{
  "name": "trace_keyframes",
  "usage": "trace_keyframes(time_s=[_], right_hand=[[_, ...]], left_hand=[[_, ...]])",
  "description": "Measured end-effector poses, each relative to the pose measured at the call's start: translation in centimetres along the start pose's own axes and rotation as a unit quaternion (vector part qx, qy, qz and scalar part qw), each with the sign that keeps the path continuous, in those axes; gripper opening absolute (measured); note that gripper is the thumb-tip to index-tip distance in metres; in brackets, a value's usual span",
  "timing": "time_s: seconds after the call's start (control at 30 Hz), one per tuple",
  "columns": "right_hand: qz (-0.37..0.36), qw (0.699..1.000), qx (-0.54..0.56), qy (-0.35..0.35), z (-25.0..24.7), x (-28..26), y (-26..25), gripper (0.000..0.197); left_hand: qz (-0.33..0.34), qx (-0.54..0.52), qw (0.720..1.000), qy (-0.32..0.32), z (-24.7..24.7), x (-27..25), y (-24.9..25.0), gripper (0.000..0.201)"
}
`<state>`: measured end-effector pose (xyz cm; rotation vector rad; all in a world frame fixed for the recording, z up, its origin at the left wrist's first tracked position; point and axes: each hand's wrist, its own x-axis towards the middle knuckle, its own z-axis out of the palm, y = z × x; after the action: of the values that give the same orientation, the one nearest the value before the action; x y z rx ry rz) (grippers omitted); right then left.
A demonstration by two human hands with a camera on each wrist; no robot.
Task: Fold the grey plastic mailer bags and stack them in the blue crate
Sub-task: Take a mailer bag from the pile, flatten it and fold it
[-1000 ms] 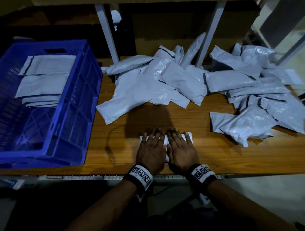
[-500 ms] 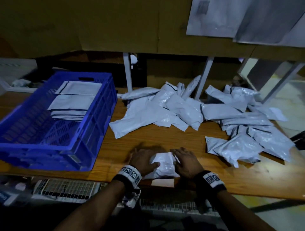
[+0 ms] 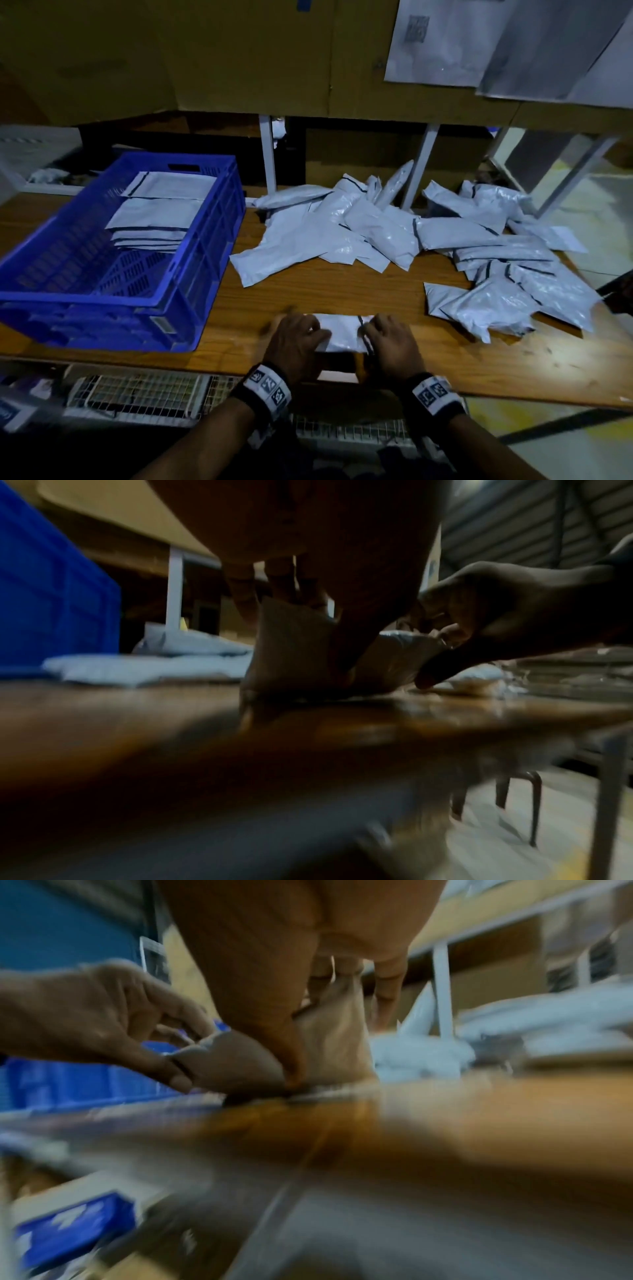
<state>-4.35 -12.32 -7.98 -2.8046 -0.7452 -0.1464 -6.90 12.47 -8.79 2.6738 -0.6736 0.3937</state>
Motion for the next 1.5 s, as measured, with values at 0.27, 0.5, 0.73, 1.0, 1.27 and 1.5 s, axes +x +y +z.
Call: trace_keyframes(time_s=[0.27, 0.5, 0.73, 1.0, 1.27, 1.5], right_hand=[[-0.061, 0.989, 0.084, 0.104, 0.0, -2.3, -0.5, 0.028], [0.033, 0.999, 0.023, -0.023, 4.1, 1.4, -1.8, 0.062], [0.031, 0.999, -0.006, -0.029, 5.2, 1.0, -2.1, 0.062], [0.047, 0.997, -0.019, -0.057, 5.3, 1.5, -2.2, 0.067], [0.046, 0.998, -0.01, -0.044, 5.7, 1.6, -1.9, 0.062], [0.022, 0.999, -0.035, -0.014, 6.5, 1.3, -2.0, 0.057]], left_hand=[[0.007, -0.002, 0.999, 0.04, 1.0, -2.4, 0.6, 0.034], [-0.077, 0.08, 0.98, -0.168, 2.0, 2.4, 1.0, 0.07], [-0.085, 0.126, 0.965, -0.212, 4.1, 2.0, 0.8, 0.071], [-0.085, 0.127, 0.96, -0.236, 4.0, 2.5, 1.1, 0.076], [-0.075, 0.117, 0.969, -0.202, 4.6, 2.2, 0.7, 0.066], [-0.074, 0.123, 0.974, -0.177, 5.1, 2.0, 0.8, 0.061]])
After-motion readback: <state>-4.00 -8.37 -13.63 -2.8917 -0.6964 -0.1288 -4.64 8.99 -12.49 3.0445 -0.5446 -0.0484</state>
